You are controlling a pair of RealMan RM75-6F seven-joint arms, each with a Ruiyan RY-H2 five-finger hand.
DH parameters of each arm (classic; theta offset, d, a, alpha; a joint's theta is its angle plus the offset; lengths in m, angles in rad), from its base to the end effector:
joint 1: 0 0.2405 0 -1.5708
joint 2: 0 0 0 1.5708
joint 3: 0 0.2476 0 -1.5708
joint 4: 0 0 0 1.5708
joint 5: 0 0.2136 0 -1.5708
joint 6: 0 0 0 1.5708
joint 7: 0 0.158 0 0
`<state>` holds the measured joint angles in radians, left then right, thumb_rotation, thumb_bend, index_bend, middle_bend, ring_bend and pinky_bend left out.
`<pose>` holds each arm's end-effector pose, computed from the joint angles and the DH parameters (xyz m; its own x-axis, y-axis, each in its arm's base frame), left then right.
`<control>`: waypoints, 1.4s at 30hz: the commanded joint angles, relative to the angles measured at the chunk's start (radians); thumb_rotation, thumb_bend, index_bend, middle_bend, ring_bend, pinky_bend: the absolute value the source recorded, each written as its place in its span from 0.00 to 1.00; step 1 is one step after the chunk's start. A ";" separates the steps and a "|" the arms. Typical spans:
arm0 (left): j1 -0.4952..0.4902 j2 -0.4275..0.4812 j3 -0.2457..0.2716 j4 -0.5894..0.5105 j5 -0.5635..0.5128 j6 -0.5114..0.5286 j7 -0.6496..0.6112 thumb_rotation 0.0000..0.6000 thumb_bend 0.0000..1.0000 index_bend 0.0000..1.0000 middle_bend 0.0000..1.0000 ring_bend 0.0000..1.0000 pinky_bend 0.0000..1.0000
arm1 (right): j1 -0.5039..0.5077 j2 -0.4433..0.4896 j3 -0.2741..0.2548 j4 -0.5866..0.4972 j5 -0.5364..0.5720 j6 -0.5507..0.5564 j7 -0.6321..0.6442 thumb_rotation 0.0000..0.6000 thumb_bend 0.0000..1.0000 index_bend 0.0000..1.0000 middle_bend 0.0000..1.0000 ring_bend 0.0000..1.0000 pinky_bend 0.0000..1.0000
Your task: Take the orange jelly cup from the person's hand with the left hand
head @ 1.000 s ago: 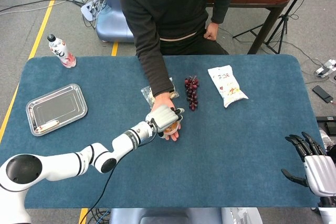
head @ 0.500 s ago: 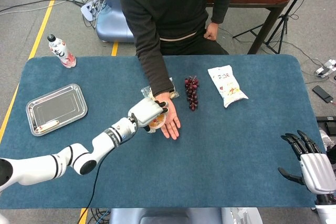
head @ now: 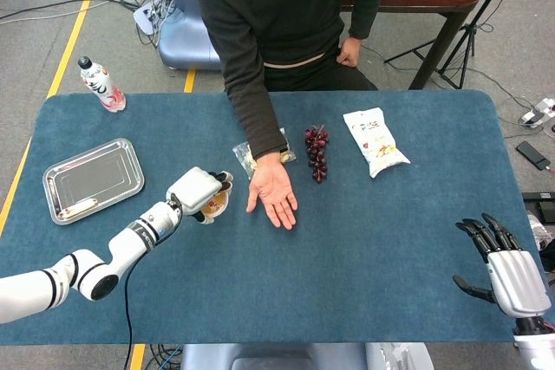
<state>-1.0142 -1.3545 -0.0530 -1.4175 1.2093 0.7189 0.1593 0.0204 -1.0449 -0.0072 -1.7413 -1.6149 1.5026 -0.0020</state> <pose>-0.1117 0.3958 0.0024 0.6793 0.2618 0.6856 0.6700 -0.6026 -0.4336 -0.2830 -0.1617 0.1511 0.3530 -0.0679 0.9331 -0.9350 -0.0621 0.3492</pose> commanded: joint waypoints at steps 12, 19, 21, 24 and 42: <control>0.008 -0.110 0.011 0.157 -0.081 -0.096 0.035 1.00 0.17 0.13 0.10 0.21 0.47 | -0.014 0.010 -0.004 -0.010 0.007 0.017 -0.007 1.00 0.11 0.19 0.17 0.04 0.18; 0.015 -0.081 -0.006 0.128 -0.152 -0.096 0.065 1.00 0.17 0.00 0.00 0.04 0.33 | -0.012 0.013 -0.003 -0.015 0.004 0.016 -0.009 1.00 0.11 0.19 0.17 0.04 0.18; 0.026 -0.053 -0.018 0.095 -0.160 -0.073 0.058 1.00 0.17 0.00 0.00 0.04 0.33 | -0.012 0.013 -0.003 -0.016 0.005 0.017 -0.010 1.00 0.11 0.19 0.17 0.04 0.18; 0.052 -0.006 -0.031 0.041 -0.152 -0.029 0.040 1.00 0.17 0.00 0.00 0.04 0.33 | -0.012 0.014 -0.002 -0.016 0.005 0.018 -0.008 1.00 0.11 0.19 0.17 0.04 0.18; 0.367 0.146 -0.022 -0.141 -0.114 0.393 -0.048 1.00 0.17 0.00 0.00 0.04 0.26 | -0.001 0.009 0.005 0.006 0.025 -0.003 0.024 1.00 0.11 0.19 0.17 0.04 0.18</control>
<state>-0.6991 -1.2254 -0.0885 -1.5287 1.0847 1.0544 0.1195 0.0180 -1.0354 -0.0029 -1.7371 -1.5908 1.5010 0.0212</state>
